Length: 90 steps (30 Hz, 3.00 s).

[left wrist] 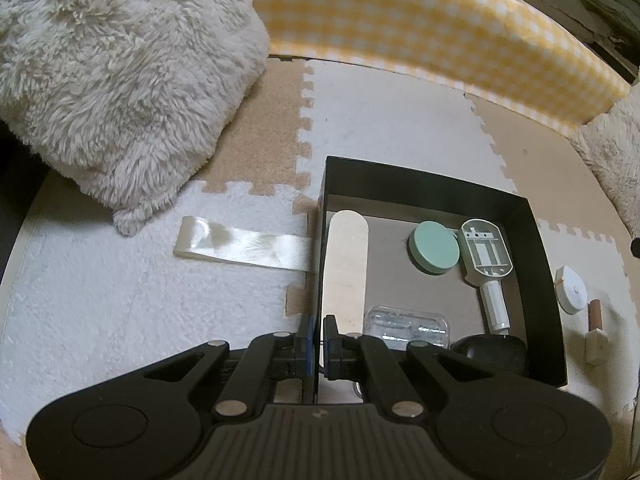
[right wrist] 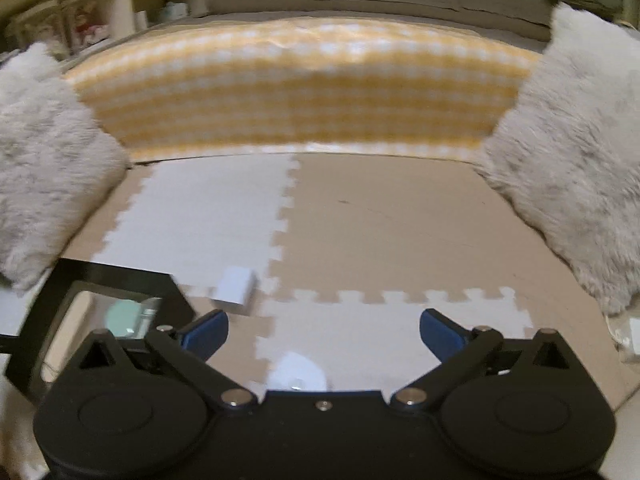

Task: Organize rigid objects
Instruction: 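Move the right tool to the white teardrop tape measure and grasp it, then carry the tape measure with the right tool into the box and release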

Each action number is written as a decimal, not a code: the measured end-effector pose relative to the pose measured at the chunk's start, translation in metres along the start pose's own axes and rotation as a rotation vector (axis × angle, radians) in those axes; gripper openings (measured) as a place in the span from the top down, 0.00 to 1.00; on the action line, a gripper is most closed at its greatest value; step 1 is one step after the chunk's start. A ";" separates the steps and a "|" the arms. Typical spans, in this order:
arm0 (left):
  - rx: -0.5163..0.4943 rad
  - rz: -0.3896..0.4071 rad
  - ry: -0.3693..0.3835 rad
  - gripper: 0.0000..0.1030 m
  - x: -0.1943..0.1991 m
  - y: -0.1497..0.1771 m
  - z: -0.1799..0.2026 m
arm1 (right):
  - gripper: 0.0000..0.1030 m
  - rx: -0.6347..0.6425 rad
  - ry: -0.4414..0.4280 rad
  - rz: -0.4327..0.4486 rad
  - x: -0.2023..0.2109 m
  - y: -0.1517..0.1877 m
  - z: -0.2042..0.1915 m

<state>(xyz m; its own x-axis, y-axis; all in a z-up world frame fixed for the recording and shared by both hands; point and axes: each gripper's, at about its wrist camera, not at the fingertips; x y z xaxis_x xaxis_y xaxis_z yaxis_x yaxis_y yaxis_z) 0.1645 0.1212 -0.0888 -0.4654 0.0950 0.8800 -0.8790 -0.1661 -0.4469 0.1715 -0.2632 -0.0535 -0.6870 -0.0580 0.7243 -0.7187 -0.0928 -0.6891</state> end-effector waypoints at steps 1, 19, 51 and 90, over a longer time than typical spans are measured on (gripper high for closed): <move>-0.001 0.000 -0.001 0.96 0.000 0.000 0.000 | 0.00 -0.011 -0.004 -0.002 -0.002 0.004 0.004; -0.005 0.000 -0.007 0.96 0.000 0.001 0.002 | 0.16 0.223 -0.065 -0.106 -0.054 0.047 -0.017; -0.008 -0.007 -0.010 0.96 -0.002 0.002 0.002 | 0.49 0.187 -0.307 -0.012 -0.026 0.019 -0.044; -0.007 -0.008 -0.009 0.96 -0.002 0.002 0.003 | 0.41 0.416 -0.419 -0.118 -0.052 0.014 -0.174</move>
<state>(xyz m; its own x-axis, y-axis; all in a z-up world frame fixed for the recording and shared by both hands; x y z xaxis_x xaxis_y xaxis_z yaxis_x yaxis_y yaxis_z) 0.1642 0.1178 -0.0909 -0.4575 0.0870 0.8850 -0.8834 -0.1587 -0.4410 0.1785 -0.0886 -0.1046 -0.4441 -0.4025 0.8005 -0.6271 -0.4985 -0.5985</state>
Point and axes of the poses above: each gripper's, at about its wrist camera, not at the fingertips, and x roughly against the way its jaws point, z to its right, y to its underside, and after that the axes turned 6 degrees about x, right-handed
